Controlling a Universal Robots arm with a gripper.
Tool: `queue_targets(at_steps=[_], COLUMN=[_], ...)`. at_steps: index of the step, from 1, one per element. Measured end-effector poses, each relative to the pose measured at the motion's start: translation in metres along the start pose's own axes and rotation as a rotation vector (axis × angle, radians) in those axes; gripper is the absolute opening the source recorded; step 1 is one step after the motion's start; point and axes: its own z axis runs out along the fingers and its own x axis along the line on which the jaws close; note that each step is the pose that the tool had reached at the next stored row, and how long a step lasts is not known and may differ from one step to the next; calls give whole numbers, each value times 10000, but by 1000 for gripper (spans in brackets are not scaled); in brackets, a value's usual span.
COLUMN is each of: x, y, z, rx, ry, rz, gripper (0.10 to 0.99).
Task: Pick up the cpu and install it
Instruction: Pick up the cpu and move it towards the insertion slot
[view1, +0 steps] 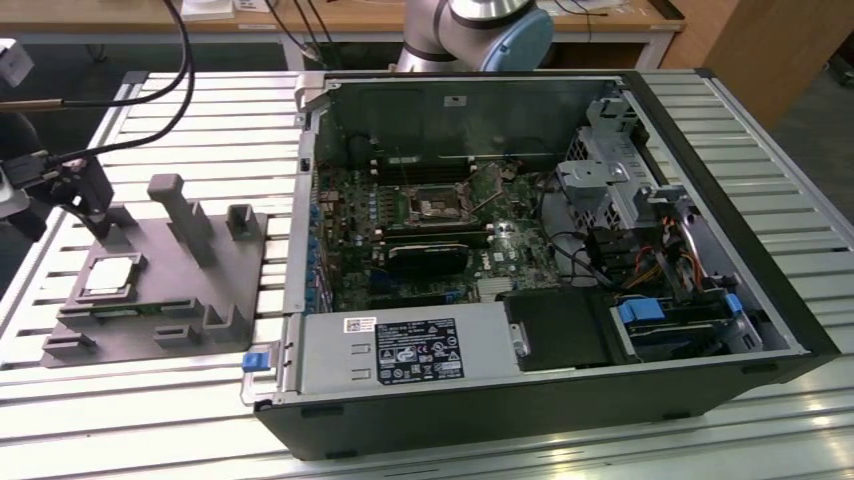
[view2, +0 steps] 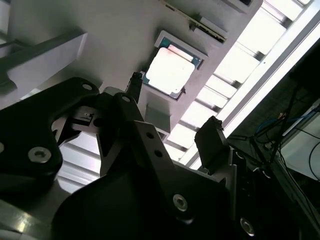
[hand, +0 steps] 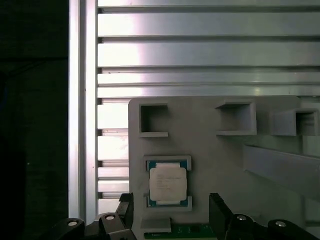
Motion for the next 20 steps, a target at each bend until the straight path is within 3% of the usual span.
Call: queue_targets(at_steps=[16,20], x=[0,0], y=[-38,-54], z=[192,277], rx=[1,1], ry=[33,65], rz=[-90,-310], gripper=[706,706])
